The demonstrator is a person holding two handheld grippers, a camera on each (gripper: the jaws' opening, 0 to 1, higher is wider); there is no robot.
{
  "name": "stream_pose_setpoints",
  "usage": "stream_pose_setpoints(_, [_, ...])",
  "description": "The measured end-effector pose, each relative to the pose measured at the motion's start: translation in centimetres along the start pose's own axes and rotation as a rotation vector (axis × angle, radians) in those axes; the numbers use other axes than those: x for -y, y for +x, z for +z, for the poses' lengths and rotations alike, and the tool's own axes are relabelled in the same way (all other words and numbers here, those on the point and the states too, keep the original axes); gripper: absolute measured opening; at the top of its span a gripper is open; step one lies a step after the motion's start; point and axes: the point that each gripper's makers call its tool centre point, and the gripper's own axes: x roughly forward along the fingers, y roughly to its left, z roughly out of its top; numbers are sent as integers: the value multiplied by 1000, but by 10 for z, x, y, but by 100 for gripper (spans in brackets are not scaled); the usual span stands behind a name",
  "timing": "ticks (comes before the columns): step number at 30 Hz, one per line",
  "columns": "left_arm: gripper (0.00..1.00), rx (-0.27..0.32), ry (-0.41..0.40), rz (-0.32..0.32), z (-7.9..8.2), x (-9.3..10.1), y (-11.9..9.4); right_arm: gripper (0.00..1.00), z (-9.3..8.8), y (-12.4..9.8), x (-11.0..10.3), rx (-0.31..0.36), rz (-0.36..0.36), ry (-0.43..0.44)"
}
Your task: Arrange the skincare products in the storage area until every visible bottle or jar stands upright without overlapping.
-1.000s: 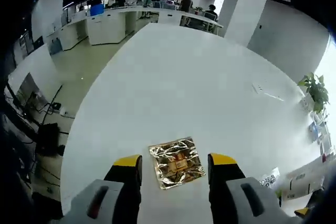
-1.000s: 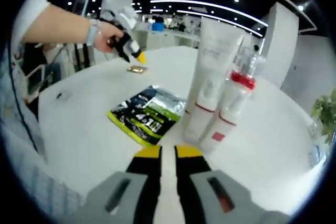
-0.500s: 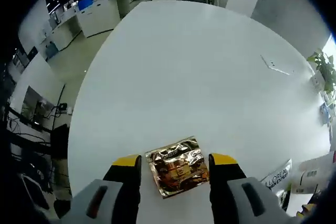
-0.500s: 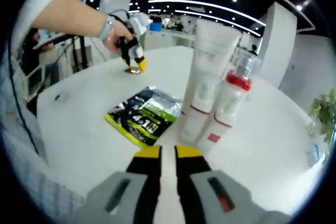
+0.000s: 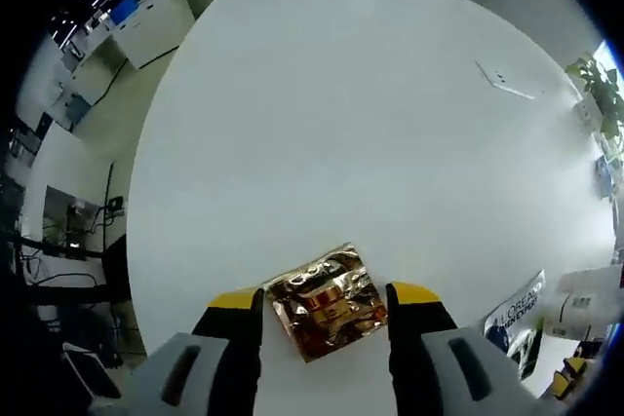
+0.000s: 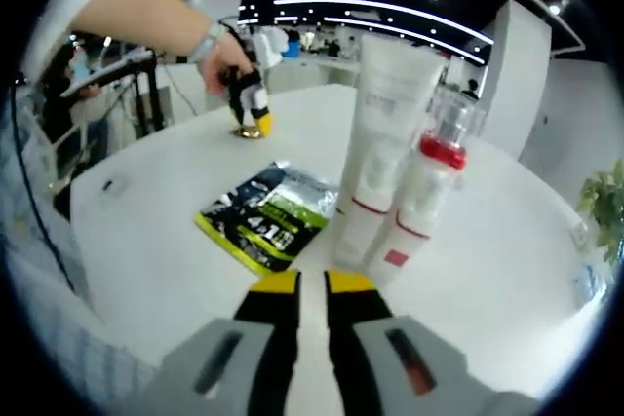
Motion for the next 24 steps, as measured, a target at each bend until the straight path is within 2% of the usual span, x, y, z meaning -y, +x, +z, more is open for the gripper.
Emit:
stream_pose_setpoints(6, [53, -61, -1, 0, 0, 0, 0, 8, -5, -2, 3, -19, -15, 4])
stream_pose_setpoints(13, [53, -96, -18, 6, -2, 1, -1, 8, -7, -4, 8, -25, -32, 9])
stream_pose_setpoints(17, [53, -108, -108, 21, -8, 1, -2, 8, -5, -3, 9, -18, -35, 10])
stream_pose_setpoints(24, [52, -117, -168, 31, -16, 6, -5, 8, -3, -1, 8, -7, -26, 6])
